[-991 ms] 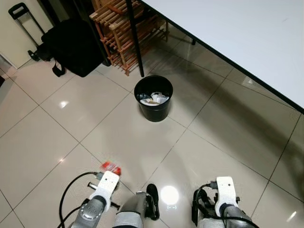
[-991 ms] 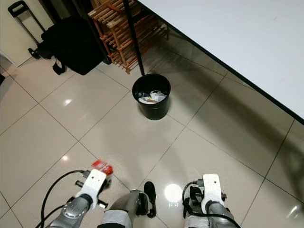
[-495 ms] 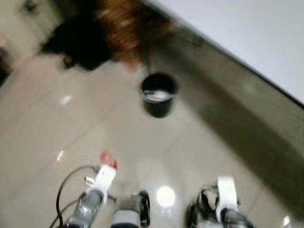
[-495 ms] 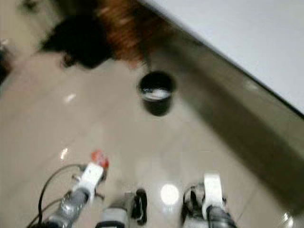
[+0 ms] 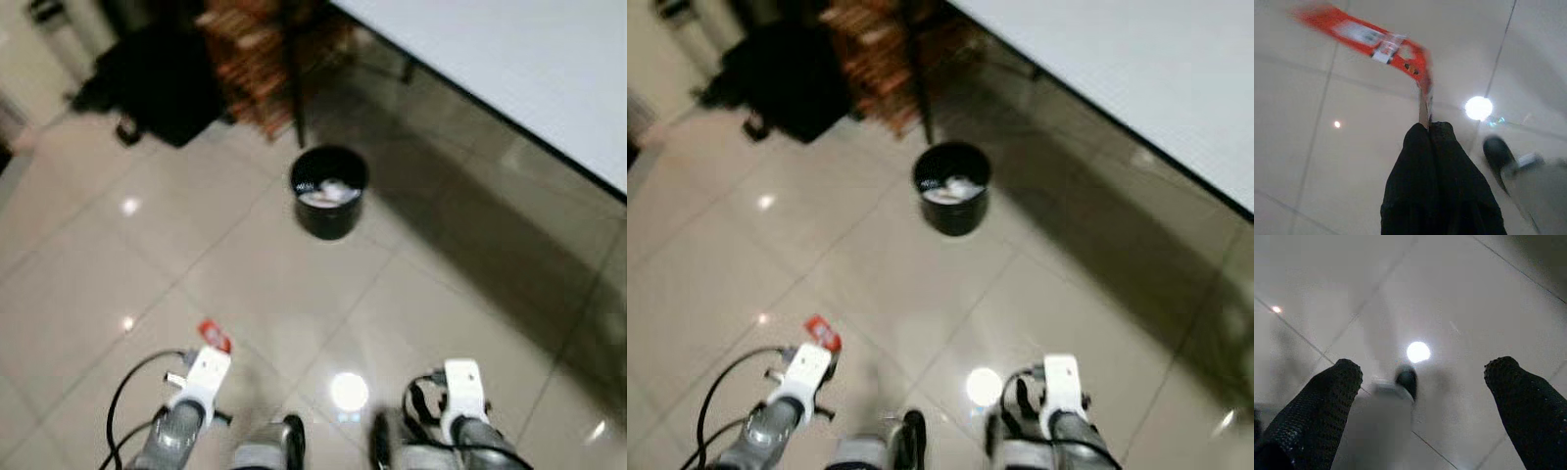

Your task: Picking trash to rubbish bin

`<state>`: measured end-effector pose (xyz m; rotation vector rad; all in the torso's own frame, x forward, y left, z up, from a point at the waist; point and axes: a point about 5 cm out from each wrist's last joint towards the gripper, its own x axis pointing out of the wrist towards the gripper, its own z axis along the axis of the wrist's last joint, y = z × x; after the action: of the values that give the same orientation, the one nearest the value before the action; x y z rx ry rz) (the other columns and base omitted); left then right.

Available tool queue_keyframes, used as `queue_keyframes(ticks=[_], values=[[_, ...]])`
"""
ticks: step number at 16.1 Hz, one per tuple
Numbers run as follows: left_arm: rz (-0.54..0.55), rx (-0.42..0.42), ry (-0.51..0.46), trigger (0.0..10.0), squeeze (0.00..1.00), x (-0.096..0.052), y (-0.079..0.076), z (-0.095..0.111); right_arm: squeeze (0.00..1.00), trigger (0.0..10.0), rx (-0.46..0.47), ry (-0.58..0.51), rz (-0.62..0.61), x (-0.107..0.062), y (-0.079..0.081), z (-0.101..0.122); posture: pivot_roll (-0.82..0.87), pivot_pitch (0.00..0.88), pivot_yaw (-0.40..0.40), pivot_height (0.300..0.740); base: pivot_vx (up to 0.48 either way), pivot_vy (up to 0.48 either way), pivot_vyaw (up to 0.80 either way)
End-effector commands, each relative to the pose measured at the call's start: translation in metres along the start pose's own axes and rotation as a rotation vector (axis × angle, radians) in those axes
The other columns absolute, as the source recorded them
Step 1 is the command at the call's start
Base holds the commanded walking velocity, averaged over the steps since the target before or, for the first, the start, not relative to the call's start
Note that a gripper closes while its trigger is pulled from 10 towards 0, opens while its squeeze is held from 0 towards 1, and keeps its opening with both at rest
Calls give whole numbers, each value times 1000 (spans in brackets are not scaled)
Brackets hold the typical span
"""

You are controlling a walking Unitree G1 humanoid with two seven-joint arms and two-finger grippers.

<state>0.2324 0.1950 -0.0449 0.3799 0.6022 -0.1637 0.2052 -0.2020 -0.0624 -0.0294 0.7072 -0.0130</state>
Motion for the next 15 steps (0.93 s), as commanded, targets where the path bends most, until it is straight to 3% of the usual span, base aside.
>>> queue_keyframes(ticks=[1, 15], values=[[-9, -5, 56, 10000, 0, -6, -5, -17, 0, 10000, 7, 48, -10, -5, -4, -14, 28, 345, 117, 740, 480, 0, 0], [-26, -3, 57, 10000, 0, -6, -9, -16, 0, 10000, 12, 53, -10, -5, -1, -16, 24, 347, 130, 740, 452, 0, 0]])
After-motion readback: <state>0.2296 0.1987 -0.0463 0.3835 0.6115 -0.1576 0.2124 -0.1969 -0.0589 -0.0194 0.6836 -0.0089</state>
